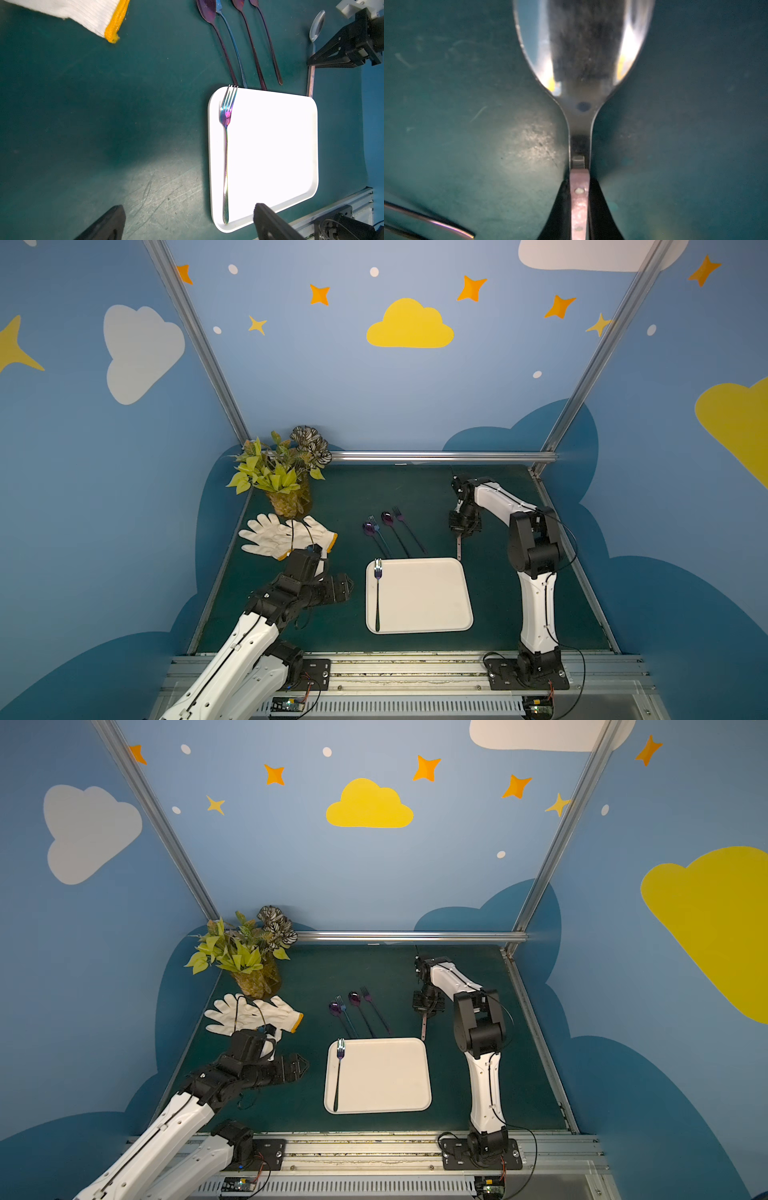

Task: Set the spoon and fork side by side
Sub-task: Pick up the spoon from the center of the board.

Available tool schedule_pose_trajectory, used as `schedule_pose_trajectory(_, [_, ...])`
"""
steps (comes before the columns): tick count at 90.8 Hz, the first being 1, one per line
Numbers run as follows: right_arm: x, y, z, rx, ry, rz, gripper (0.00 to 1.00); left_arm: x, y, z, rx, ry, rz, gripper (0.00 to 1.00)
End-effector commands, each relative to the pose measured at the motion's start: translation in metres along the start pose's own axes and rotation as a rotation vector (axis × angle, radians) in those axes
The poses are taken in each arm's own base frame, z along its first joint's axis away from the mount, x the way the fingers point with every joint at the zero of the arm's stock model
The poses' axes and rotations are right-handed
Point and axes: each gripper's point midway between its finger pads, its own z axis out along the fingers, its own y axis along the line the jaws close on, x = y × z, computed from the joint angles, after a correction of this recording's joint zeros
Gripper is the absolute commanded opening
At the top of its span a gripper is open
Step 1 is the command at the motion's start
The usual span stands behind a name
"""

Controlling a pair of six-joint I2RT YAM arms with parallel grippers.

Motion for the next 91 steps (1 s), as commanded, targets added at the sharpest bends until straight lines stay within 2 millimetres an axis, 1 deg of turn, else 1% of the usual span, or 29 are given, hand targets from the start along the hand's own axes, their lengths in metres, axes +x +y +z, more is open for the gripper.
schedule_pose_trajectory(1, [-0.012, -0.002, 0.006, 0.028, -0.03, -0.036, 0.0, -0.003, -0.001, -0.004, -0.005, -0.006, 0.0, 1.0])
schedule_pose_trajectory(7, [-0.017, -0.004, -0.003, 0.045, -0.062, -0.059, 0.0, -0.003, -0.001, -0.005, -0.003, -0.008, 0.0, 1.0])
schedule_pose_trajectory(17, [-0.03, -0.007, -0.031, 0.076, -0.128, -0.097, 0.0, -0.003, -0.001, -0.005, -0.002, -0.01, 0.001, 1.0])
schedule_pose_trajectory(25, [-0.039, -0.008, -0.062, 0.09, -0.185, -0.12, 0.0, -0.003, -0.001, -0.005, -0.002, -0.007, -0.001, 1.0])
schedule_pose_trajectory(30, [-0.041, -0.007, -0.084, 0.09, -0.223, -0.127, 0.0, -0.002, -0.001, -0.004, -0.003, -0.006, -0.002, 1.0])
schedule_pose_trajectory(37, [-0.039, -0.003, -0.115, 0.083, -0.266, -0.125, 0.0, -0.003, -0.002, -0.004, -0.002, -0.004, 0.001, 1.0])
schedule_pose_trajectory(41, [-0.031, 0.0, -0.132, 0.073, -0.286, -0.119, 0.0, -0.003, -0.001, -0.004, -0.006, -0.004, 0.0, 1.0])
schedule_pose_trajectory(49, [-0.005, 0.013, -0.156, 0.051, -0.304, -0.104, 0.0, -0.003, 0.0, -0.003, -0.011, -0.005, 0.0, 1.0])
schedule_pose_trajectory(57, [0.038, 0.036, -0.165, 0.022, -0.299, -0.112, 0.0, -0.003, 0.001, -0.003, -0.018, -0.007, -0.001, 1.0])
schedule_pose_trajectory(64, [0.085, 0.062, -0.158, -0.011, -0.264, -0.131, 0.0, -0.003, 0.001, -0.002, -0.016, -0.008, -0.002, 1.0])
schedule_pose_trajectory(67, [0.102, 0.07, -0.154, -0.029, -0.256, -0.123, 0.0, -0.003, 0.0, -0.002, -0.011, -0.007, -0.001, 1.0])
schedule_pose_trajectory(70, [0.124, 0.083, -0.147, -0.049, -0.236, -0.126, 0.0, -0.003, 0.0, -0.002, -0.008, -0.007, -0.002, 1.0])
schedule_pose_trajectory(74, [0.148, 0.099, -0.138, -0.079, -0.223, -0.127, 0.0, -0.003, -0.001, -0.003, -0.002, -0.009, -0.001, 1.0])
schedule_pose_trajectory(83, [0.185, 0.128, -0.122, -0.114, -0.227, -0.115, 0.0, -0.004, -0.001, -0.004, -0.004, -0.023, 0.0, 1.0])
schedule_pose_trajectory(91, [0.207, 0.152, -0.106, -0.123, -0.232, -0.123, 0.0, -0.006, 0.001, -0.007, -0.014, -0.04, 0.0, 1.0])
